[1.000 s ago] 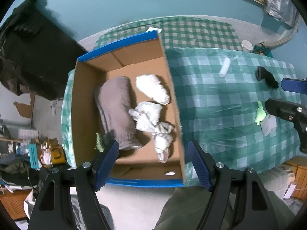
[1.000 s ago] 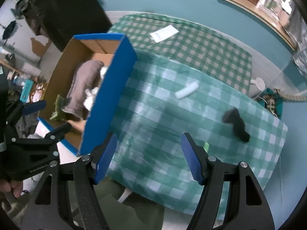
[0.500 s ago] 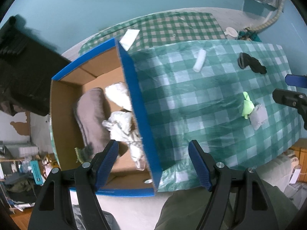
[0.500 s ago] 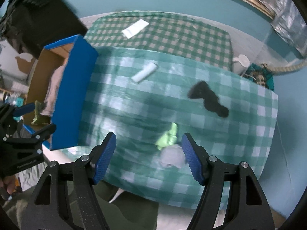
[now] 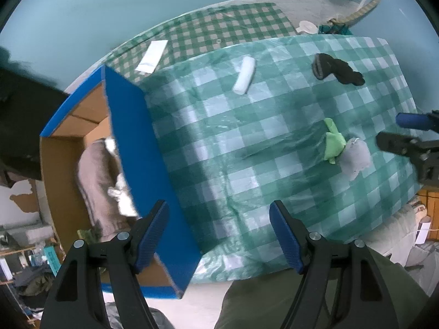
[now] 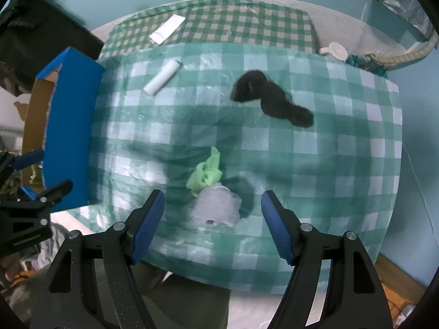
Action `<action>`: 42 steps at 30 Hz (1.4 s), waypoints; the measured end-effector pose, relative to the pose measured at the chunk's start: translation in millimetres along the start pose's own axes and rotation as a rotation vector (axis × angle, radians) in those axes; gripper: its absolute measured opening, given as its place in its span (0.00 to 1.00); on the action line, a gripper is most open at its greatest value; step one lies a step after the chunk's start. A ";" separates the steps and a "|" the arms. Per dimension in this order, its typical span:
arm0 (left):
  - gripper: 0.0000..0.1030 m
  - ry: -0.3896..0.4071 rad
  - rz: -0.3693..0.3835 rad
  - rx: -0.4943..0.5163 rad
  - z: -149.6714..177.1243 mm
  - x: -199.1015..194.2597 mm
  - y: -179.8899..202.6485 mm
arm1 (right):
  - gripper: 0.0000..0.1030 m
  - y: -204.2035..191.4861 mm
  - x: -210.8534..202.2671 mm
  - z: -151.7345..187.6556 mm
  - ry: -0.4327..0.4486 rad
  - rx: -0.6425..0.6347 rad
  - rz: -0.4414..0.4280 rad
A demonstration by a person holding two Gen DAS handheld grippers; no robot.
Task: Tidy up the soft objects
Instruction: 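Move both tools away from the box toward the lime cloth and grey sock, then grasp the grey sock ball with the right tool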
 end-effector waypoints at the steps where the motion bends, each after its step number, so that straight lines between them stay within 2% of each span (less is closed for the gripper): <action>1: 0.74 0.000 0.012 0.007 -2.0 2.0 4.2 | 0.71 1.7 5.1 1.7 -0.005 0.003 0.000; 6: 0.74 0.000 0.045 0.009 -9.4 11.7 16.7 | 0.72 6.5 26.0 9.0 -0.031 0.004 0.009; 15: 0.74 -0.017 0.012 0.027 -19.3 34.6 26.0 | 0.72 6.0 50.5 19.8 -0.058 -0.025 0.047; 27: 0.74 -0.042 -0.002 0.058 -22.3 43.8 40.8 | 0.71 6.8 75.3 23.4 -0.099 -0.060 0.071; 28: 0.74 -0.044 0.001 0.059 -22.8 44.0 42.4 | 0.69 7.7 76.1 23.7 -0.101 -0.064 0.069; 30: 0.74 -0.046 0.007 0.059 -23.9 44.6 45.4 | 0.60 7.6 76.4 25.1 -0.100 -0.067 0.047; 31: 0.74 -0.048 0.010 0.061 -24.9 44.4 47.9 | 0.50 7.4 76.1 25.6 -0.102 -0.067 0.034; 33: 0.74 -0.047 0.013 0.064 -26.4 44.8 51.3 | 0.48 10.0 74.0 26.4 -0.100 -0.065 0.020; 35: 0.74 -0.048 0.017 0.067 -28.1 44.9 55.6 | 0.39 13.9 70.2 26.5 -0.098 -0.064 0.002; 40: 0.75 -0.055 0.034 0.063 -35.2 47.6 67.0 | 0.38 32.4 59.0 25.3 -0.088 -0.064 0.015; 42: 0.79 -0.058 0.041 0.063 -38.0 49.0 72.2 | 0.38 41.3 53.7 23.5 -0.081 -0.061 0.022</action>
Point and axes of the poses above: each gripper's, at about its wrist camera, not at the fingertips, and x roughly the way its jaws point, y to its right, z to its underside, the point moved 7 cm from there along x, roughly the way its jaws point, and after that the axes turned 4 degrees about x, right-handed, at the moved point
